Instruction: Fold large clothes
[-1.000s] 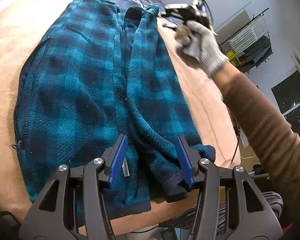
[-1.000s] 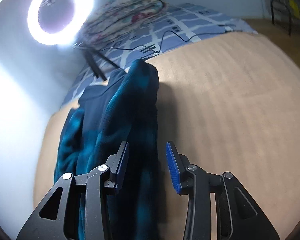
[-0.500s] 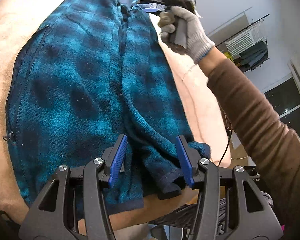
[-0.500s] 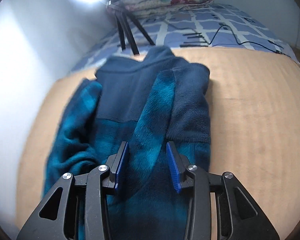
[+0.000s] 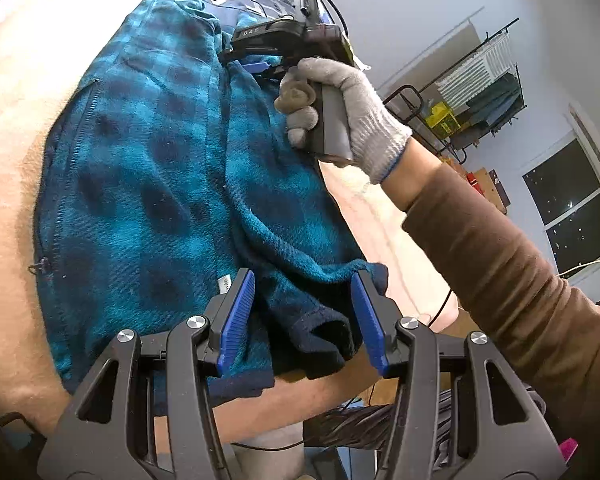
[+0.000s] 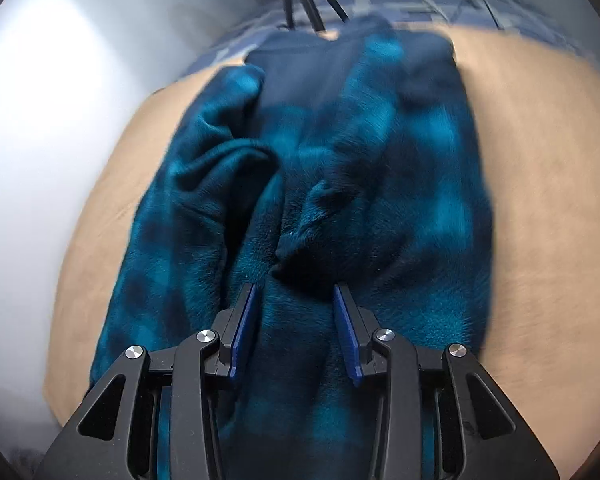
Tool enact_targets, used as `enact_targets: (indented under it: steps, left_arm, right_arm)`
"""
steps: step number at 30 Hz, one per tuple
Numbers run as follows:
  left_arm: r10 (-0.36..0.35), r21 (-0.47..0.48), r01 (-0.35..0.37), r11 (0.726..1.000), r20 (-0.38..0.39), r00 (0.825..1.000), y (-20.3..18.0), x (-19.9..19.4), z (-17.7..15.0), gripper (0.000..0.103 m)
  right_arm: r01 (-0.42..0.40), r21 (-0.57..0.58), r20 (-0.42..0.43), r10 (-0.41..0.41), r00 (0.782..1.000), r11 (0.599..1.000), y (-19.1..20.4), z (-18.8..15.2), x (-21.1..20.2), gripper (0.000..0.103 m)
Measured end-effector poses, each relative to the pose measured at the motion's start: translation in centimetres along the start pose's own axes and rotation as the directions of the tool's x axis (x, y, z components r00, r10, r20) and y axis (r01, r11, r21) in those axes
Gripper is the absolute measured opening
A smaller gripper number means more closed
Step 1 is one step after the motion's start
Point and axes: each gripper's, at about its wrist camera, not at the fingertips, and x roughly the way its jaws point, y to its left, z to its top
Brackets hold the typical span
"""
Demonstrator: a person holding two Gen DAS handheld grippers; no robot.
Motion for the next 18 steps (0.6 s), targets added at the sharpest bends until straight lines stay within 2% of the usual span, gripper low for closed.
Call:
enact_targets:
  steps: [3, 5, 8, 12, 18]
  left_arm:
    - [-0.001, -0.003, 0.001, 1.0, 0.011, 1.0, 0.2, -0.8, -0.4, 0.051]
    - [-0.003, -0.004, 0.003, 1.0, 0.023, 1.0, 0.4, -1.6, -0.5, 0.051]
    - [0.009, 0.003, -0.009, 1.0, 0.047, 0.999, 0.7, -2.6, -0.6, 0.051]
    - [0.014, -0.019, -0.013, 1.0, 0.072, 0.997, 1.9, -3.9, -0.9, 0.051]
    - [0.011, -0.082, -0.004, 0.997, 0.085, 0.996, 3.7, -4.9, -1.2, 0.051]
  right_arm:
    - [0.014, -0.027, 0.011, -0.014, 1.0, 1.0, 0.7, -0.2, -0.9, 0.038]
    - [-0.014, -0.009, 0.012, 0.015, 1.0, 1.0, 0.6, -0.9, -3.1, 0.038]
    - [-0.042, -0.03, 0.032, 0.043, 0.999, 0.999, 1.3, -3.8, -7.7, 0.038]
    - [-0.112, -0.049, 0.022, 0.113, 0.993, 0.993, 2.1, -10.6, -13.9, 0.038]
    - [-0.205, -0.063, -0.011, 0.205, 0.979, 0.977, 3.7, -20.9, -19.7, 0.038]
